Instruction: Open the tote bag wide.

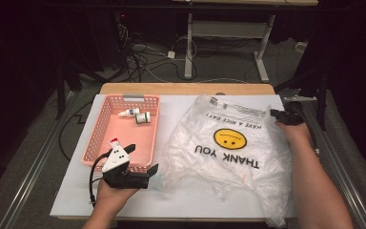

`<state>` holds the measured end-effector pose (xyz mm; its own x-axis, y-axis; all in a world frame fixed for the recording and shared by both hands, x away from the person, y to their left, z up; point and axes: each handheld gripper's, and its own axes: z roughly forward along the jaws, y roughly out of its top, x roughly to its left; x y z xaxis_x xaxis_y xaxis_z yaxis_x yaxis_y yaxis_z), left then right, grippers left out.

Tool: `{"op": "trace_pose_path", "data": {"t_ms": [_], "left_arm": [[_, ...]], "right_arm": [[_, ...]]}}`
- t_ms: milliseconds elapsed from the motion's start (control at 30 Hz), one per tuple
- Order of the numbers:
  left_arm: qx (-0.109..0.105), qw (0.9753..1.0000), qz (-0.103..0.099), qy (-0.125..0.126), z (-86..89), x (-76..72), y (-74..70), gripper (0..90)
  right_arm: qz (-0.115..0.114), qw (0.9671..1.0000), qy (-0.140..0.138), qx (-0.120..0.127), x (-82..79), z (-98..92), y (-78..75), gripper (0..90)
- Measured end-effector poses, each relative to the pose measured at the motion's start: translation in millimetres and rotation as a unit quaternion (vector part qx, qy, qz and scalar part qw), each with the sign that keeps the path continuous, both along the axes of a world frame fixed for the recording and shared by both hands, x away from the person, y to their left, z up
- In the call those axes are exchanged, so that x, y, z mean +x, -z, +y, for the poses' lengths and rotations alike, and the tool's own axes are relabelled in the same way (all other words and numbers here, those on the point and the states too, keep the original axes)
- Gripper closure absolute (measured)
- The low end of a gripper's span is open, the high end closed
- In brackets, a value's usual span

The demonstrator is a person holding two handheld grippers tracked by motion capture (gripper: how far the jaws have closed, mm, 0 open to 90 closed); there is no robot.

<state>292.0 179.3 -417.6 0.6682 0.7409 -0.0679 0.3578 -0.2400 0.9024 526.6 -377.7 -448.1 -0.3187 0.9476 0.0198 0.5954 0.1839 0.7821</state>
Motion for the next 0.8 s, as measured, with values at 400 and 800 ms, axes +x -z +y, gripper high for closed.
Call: {"op": "trace_pose_path", "data": {"t_ms": [400, 800], "left_arm": [[-0.002, 1.0000, -0.001, 0.006, -2.5, 1.2, 0.0, 0.0], [0.006, 0.9998, -0.008, 0.020, -3.9, -9.0, 1.7, 0.0]], "right_arm": [[-0.020, 0.9971, 0.073, 0.001, -44.9, -68.3, -7.3, 90.0], [-0.070, 0.9971, 0.029, -0.002, -157.4, -59.3, -36.1, 57.5]]}}
